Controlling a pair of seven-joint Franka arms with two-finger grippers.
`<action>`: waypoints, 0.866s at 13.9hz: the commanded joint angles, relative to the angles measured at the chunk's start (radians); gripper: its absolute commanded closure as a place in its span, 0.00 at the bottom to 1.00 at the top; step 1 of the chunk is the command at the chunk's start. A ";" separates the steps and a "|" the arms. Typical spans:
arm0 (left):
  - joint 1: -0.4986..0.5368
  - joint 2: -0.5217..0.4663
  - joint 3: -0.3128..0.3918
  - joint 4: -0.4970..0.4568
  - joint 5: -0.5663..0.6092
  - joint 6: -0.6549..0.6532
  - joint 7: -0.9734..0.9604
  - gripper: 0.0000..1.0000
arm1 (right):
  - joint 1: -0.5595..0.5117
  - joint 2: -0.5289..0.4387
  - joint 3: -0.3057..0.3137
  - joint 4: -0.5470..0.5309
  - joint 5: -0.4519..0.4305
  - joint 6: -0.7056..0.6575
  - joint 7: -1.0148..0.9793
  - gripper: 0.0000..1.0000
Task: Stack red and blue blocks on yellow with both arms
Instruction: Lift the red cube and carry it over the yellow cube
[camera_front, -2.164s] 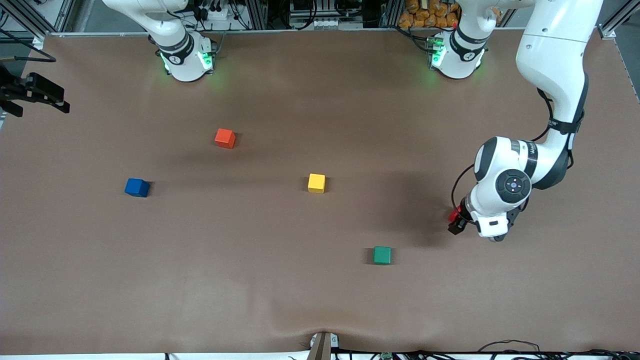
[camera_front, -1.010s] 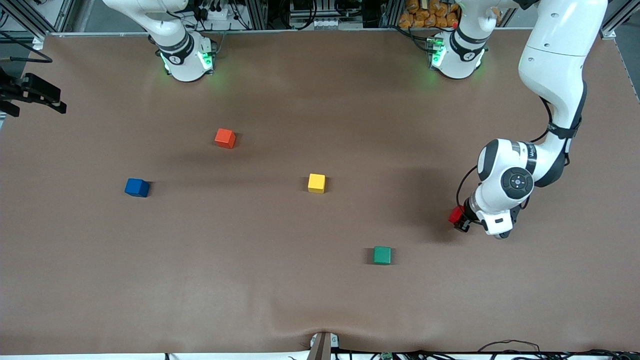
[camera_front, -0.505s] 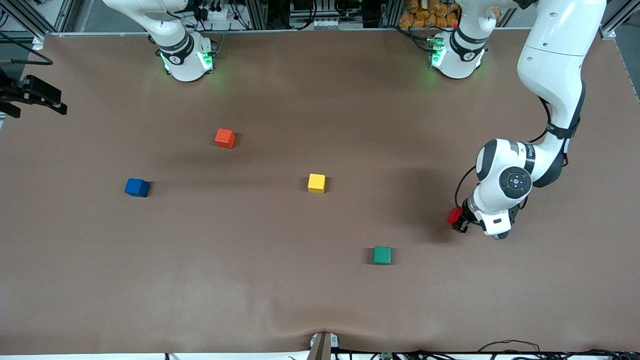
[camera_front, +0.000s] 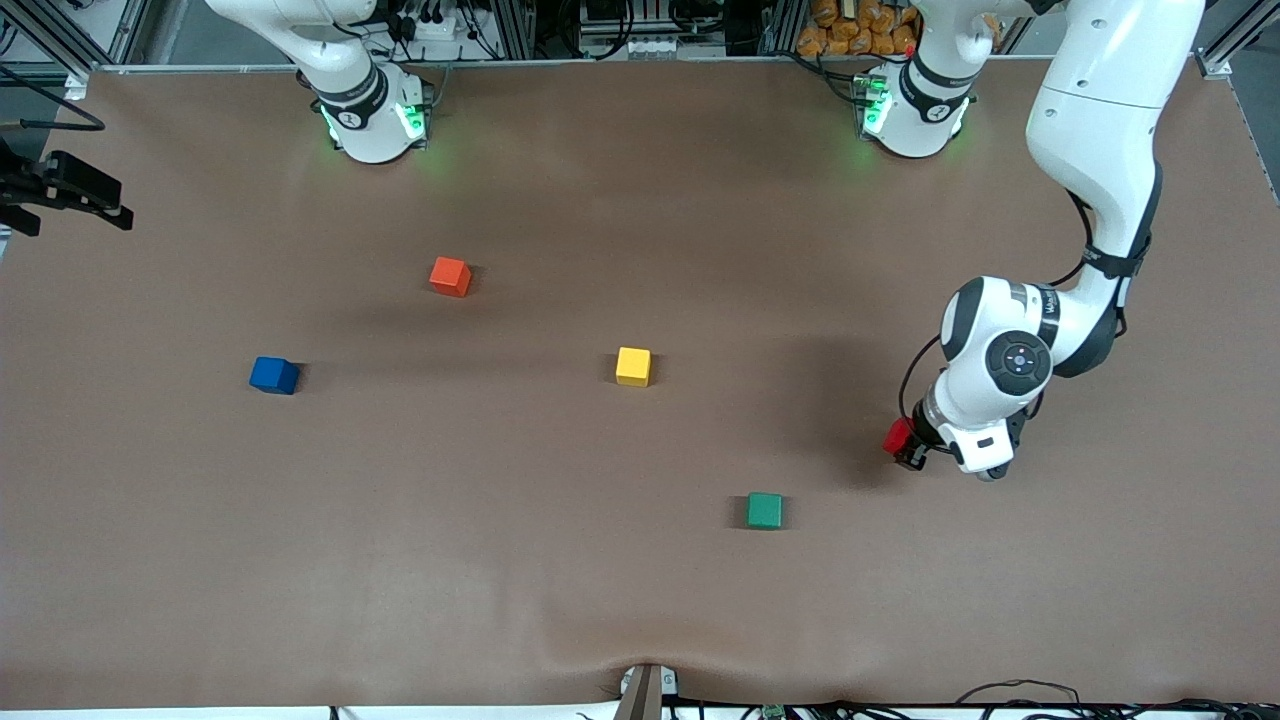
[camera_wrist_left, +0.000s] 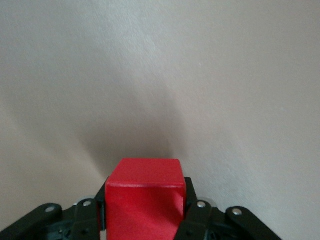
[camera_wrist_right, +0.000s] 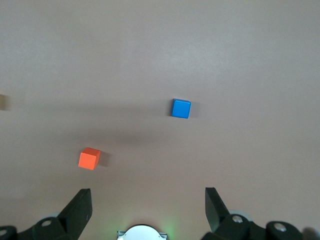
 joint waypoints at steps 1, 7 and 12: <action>-0.025 -0.018 0.003 0.005 0.017 -0.011 -0.048 1.00 | -0.019 0.007 0.011 0.003 0.032 0.012 -0.009 0.00; -0.045 -0.018 0.003 0.057 0.006 -0.090 -0.077 1.00 | -0.027 0.058 0.013 0.015 0.020 0.027 -0.010 0.00; -0.073 -0.018 0.003 0.097 0.006 -0.137 -0.119 1.00 | -0.029 0.079 0.011 0.049 0.031 0.027 -0.010 0.00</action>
